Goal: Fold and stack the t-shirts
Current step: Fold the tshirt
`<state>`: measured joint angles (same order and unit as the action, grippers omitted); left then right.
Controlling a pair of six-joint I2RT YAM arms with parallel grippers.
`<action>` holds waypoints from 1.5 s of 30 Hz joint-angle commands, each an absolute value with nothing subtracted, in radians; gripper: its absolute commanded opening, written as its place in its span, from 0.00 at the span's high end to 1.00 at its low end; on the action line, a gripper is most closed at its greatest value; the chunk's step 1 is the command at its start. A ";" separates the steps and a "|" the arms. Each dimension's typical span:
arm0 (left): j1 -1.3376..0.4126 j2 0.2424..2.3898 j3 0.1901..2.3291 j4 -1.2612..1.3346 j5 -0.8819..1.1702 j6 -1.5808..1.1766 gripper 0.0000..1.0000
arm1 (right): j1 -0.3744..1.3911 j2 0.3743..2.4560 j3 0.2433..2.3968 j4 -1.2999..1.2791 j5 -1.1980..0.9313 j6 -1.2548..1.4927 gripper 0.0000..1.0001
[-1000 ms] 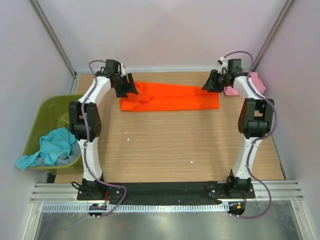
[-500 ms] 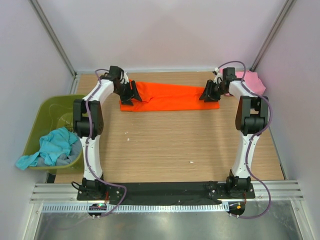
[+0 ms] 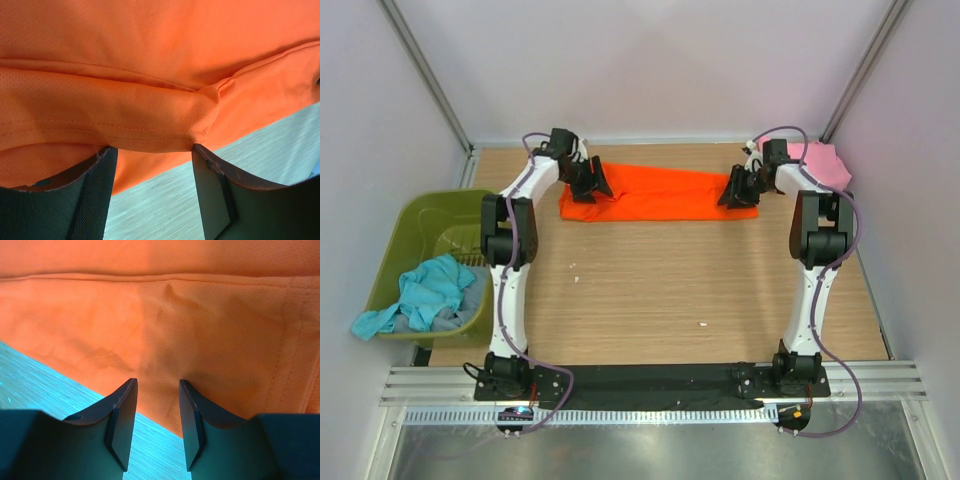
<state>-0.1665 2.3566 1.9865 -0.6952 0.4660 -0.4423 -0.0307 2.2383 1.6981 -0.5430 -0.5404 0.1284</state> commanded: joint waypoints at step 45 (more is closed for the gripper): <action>-0.264 2.394 2.124 -0.577 0.530 -0.494 0.46 | -0.009 2.158 1.595 -0.581 -0.445 0.023 0.54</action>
<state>-0.2783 2.3749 2.0460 -0.6128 0.5392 -0.4995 -0.0124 2.1868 1.6333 -0.5339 -0.4801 0.0471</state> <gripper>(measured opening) 0.534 0.455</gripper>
